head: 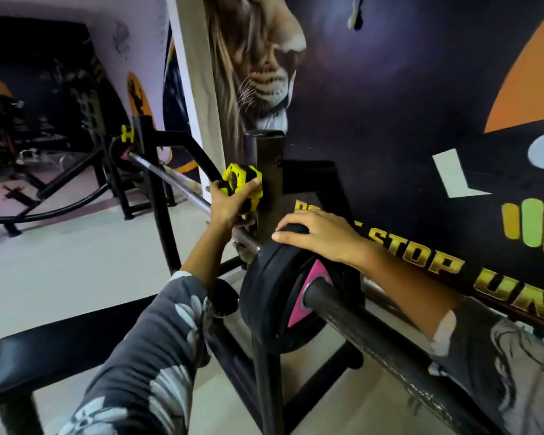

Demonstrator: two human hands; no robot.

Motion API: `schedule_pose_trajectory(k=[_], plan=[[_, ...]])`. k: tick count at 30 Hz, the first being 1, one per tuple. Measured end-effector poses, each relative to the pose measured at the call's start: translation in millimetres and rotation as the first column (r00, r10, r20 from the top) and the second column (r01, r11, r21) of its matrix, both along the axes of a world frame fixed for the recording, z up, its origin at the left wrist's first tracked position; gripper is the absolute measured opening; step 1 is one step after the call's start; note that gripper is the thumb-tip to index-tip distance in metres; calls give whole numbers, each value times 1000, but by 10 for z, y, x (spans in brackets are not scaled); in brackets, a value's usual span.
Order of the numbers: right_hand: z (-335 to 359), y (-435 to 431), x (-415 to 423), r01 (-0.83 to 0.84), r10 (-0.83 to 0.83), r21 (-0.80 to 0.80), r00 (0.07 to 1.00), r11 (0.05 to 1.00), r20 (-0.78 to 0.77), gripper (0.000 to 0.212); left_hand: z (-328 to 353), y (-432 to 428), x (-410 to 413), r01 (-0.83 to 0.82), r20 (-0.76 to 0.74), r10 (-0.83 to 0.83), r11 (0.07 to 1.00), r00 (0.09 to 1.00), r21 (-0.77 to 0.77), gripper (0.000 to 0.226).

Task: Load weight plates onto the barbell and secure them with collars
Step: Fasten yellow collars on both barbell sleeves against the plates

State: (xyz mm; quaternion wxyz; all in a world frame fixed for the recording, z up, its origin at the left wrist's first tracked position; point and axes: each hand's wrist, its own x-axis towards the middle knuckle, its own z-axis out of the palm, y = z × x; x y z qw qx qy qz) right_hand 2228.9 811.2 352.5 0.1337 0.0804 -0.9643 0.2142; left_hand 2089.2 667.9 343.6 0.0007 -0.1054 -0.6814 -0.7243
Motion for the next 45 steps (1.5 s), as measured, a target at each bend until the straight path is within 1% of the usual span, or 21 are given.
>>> schedule_pose_trajectory(k=[1,3,6,10,13,15,16,17,18,19,20,21,22,24,28,31,35,39,41,43,45], plan=[[2,-4,3,1,-1,2,1000,1000,1,33,-2,3,-17,-36,11,36,998,999,49,78],[3,-8,14,-2,2,6,1000,1000,11,34,-20,10,-35,-91,18,90,988,996,127,80],[-3,-13,17,6,-6,-3,1000,1000,15,33,-28,6,-7,-110,15,109,974,994,198,82],[-23,7,-10,4,-4,-6,1000,1000,10,33,-38,0,17,-150,-4,157,954,988,259,74],[-29,16,-39,-16,16,6,1000,1000,1,33,-14,-53,36,-221,-19,247,896,969,386,51],[-52,37,-49,-23,23,-2,1000,1000,7,33,-1,-153,49,-243,-51,291,874,955,421,47],[-66,53,-64,-21,22,-43,1000,999,14,34,2,-222,65,-239,-104,301,888,948,394,52],[-76,66,-78,-15,18,-132,1000,991,19,36,-10,-283,87,-227,-174,300,910,938,346,56],[-81,78,-100,-15,21,-270,1000,963,19,38,-24,-337,124,-217,-239,290,932,927,289,56],[-67,87,-121,-22,30,-439,999,898,12,39,-39,-384,177,-206,-290,273,948,917,241,56],[-29,102,-142,-28,39,-590,999,807,6,41,-40,-409,259,-199,-330,254,961,909,192,56],[20,132,-139,-27,50,-700,999,714,13,45,-36,-425,345,-203,-364,241,969,900,139,58],[75,162,-112,-18,65,-764,997,645,31,49,-15,-433,453,-215,-396,230,973,889,82,63],[161,229,-29,-1,116,-811,990,584,82,53,19,-419,665,-228,-452,203,974,869,0,74],[257,372,134,-32,230,-788,963,614,140,52,127,-257,1212,-283,-545,198,956,815,-76,75],[366,475,390,-115,334,-798,936,592,113,51,155,-11,1700,-358,-617,201,923,761,-141,73],[364,638,839,-233,483,-796,871,559,84,30,76,418,2377,-451,-657,213,866,723,-216,79],[232,947,1261,-268,524,-824,851,499,41,20,-54,777,3009,-482,-602,229,824,765,-299,85],[157,1108,1465,-263,546,-838,837,477,48,20,-72,919,3342,-427,-493,275,875,826,-227,69],[57,1252,1670,-279,588,-851,807,445,43,25,-123,1001,3624,-338,-317,305,939,898,-55,44],[-57,1396,1903,-302,639,-865,769,400,28,23,-173,1044,3869,-307,-148,309,951,939,41,21]])
